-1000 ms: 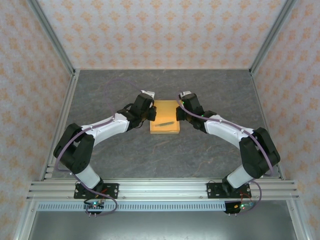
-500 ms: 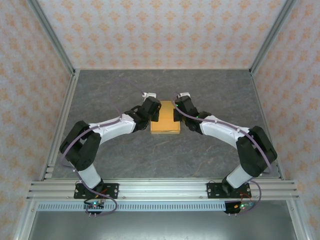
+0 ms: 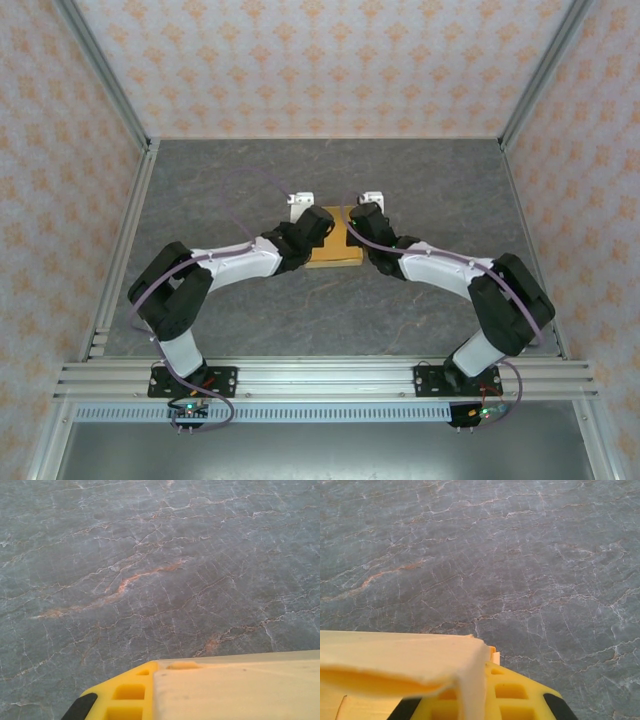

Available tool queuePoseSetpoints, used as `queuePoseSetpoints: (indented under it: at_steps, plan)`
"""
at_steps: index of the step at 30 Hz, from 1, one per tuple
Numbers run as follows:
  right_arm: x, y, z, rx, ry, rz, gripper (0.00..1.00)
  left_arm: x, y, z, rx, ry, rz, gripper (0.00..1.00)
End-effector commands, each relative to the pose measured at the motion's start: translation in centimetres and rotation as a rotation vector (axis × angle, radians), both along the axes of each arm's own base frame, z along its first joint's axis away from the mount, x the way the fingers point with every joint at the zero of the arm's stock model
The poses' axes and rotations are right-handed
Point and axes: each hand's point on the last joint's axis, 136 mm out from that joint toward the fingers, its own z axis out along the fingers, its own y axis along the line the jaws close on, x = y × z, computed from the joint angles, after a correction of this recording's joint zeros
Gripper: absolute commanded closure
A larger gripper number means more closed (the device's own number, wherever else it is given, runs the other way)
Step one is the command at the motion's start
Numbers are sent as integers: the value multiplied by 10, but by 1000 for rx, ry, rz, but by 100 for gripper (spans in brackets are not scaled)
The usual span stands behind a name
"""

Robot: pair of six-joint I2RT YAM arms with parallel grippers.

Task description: Fold the paper box

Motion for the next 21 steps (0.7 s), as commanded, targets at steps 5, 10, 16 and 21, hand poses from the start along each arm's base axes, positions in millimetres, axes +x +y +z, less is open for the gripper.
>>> queuePoseSetpoints:
  at_steps: [5,10,16,21]
  plan:
    - [-8,3,12,47,-79,-14,100,-4,5,1,-8,-102,84,100]
    - [-12,-1,5,41,-99,-13,100,-14,8,-4,29,-140,104,100]
    - [-17,-7,-1,38,-128,-7,100,-24,14,-11,59,-170,122,100]
    - [-21,-10,-6,16,-158,-9,100,-32,16,-16,105,-201,134,99]
